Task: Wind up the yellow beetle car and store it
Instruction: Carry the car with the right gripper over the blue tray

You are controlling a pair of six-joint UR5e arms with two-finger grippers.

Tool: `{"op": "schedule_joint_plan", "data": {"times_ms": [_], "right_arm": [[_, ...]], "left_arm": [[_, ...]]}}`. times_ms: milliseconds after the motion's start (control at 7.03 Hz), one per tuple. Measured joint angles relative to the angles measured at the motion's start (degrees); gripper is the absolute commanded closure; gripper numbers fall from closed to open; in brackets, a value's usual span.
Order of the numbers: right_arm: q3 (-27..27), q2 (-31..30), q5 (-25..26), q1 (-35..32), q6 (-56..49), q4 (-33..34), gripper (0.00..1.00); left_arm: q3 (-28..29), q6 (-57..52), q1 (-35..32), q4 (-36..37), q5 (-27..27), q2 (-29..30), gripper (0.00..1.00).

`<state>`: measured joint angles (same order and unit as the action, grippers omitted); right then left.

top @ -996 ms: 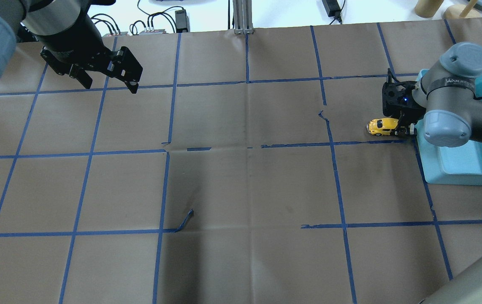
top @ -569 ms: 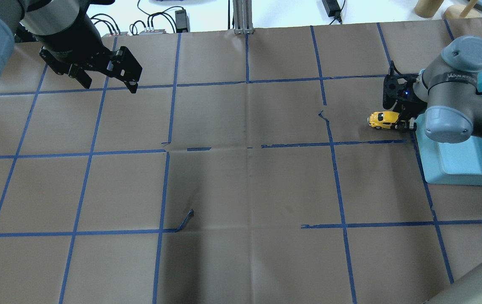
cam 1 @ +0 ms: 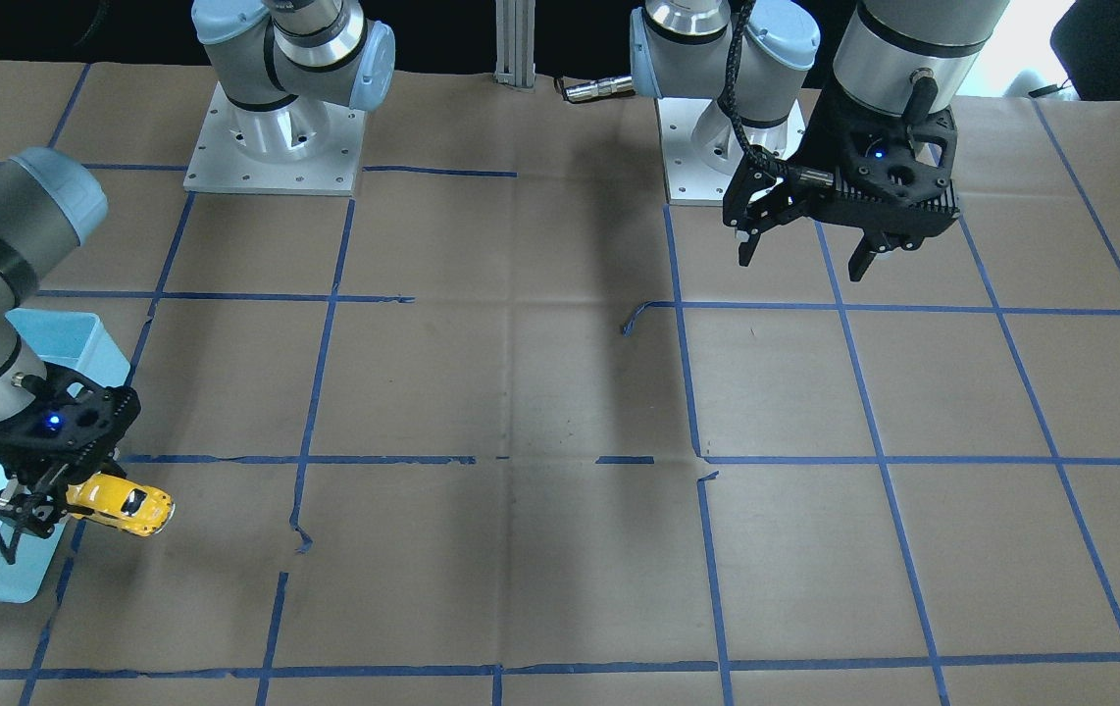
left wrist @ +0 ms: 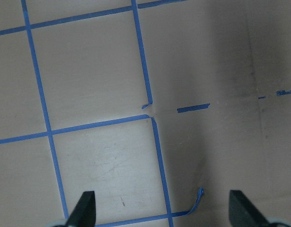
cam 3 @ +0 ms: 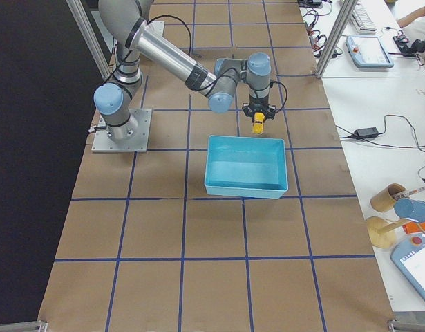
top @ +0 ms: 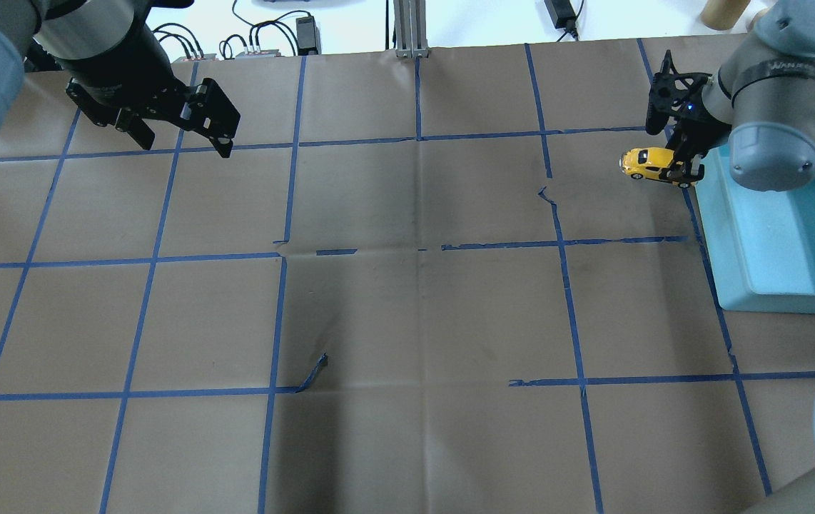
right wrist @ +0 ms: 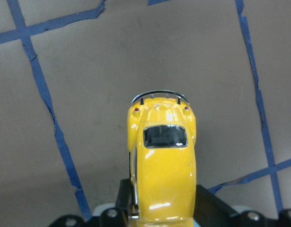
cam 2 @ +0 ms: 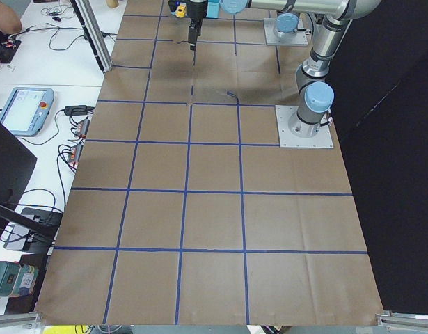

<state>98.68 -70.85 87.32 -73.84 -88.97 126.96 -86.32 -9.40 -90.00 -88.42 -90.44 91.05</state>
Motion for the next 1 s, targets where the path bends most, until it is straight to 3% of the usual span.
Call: {"op": "schedule_joint_plan", "data": {"times_ms": [569, 996], "right_arm": [[-15.56, -2.21, 1.65, 3.91, 21.94, -22.44, 0.74], [-18.77, -2.27, 5.3, 10.1, 33.37, -27.29, 0.74]], "left_arm": [[-0.16, -0.06, 0.0, 0.0, 0.0, -0.13, 0.0], [-0.16, -0.09, 0.0, 0.0, -0.06, -0.26, 0.0]]}}
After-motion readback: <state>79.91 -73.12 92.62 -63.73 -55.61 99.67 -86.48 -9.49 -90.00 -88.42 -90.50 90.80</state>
